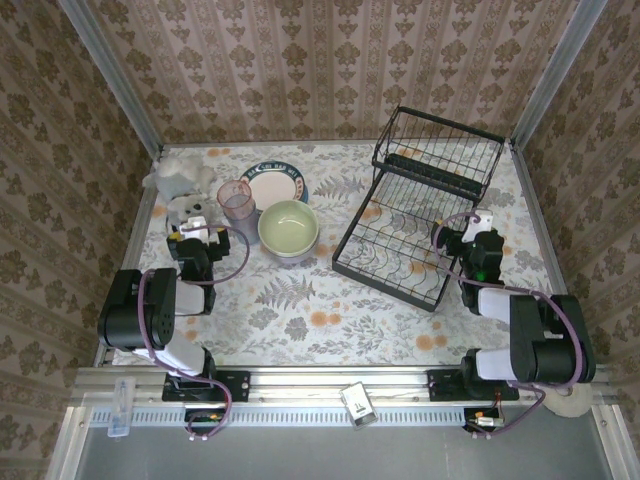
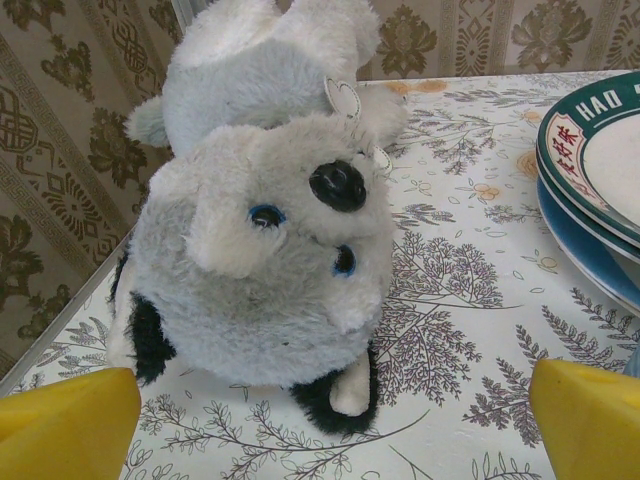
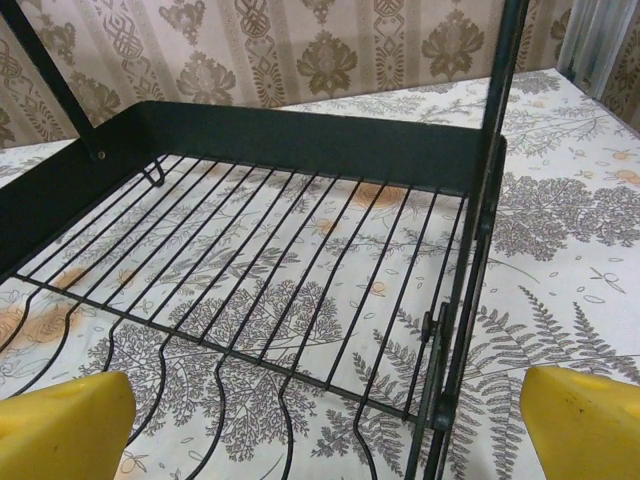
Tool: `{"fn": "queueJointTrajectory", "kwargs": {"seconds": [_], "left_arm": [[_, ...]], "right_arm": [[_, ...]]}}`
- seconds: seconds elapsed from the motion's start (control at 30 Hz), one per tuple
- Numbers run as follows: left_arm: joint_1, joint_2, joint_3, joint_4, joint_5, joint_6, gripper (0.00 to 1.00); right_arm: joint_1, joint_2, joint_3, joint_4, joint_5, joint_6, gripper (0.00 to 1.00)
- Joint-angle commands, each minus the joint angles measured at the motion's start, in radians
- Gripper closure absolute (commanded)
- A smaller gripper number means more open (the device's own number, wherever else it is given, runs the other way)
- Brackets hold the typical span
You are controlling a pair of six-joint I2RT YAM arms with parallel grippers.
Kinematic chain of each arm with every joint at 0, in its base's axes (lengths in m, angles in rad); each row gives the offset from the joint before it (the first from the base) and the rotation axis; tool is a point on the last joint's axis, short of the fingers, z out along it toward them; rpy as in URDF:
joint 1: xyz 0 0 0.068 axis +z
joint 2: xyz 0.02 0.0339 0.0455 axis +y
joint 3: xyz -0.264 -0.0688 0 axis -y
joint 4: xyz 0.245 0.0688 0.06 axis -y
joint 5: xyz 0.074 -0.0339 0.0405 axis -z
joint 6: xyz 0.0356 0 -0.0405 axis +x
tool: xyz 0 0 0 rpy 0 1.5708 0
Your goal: Unload the mixed dishes from the dish rack
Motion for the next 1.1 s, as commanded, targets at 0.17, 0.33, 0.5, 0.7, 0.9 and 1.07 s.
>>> {"fn": "queueJointTrajectory", "kwargs": {"seconds": [0.17,0.33,0.5,0.7,0.9,1.07], "left_arm": [[-0.007,-0.008,0.094,-0.154,0.051,0.021,0.0],[-0.009,-0.006,0.092,-0.144,0.052,0.024,0.0],[-0.009,-0.006,0.094,-0.142,0.051,0.028,0.0],[-0.009,-0.006,0.094,-0.143,0.051,0.027,0.0],[-0.01,-0.004,0.097,-0.148,0.062,0.034,0.0],[-0.003,-0.007,0.095,-0.154,0.179,0.07,0.0]], "right_arm": [[-0.001,0.09,-0.002,0.134,-0.054,0.004,0.0],[0.002,0.141,-0.006,0.186,-0.043,0.008,0.0],[0.011,0.151,0.03,0.136,-0.069,-0.012,0.0],[0.034,0.149,0.058,0.079,-0.051,-0.036,0.0],[0.058,0.152,0.093,0.014,-0.046,-0.068,0.0],[0.068,0.152,0.107,-0.01,-0.043,-0.081,0.0]]}}
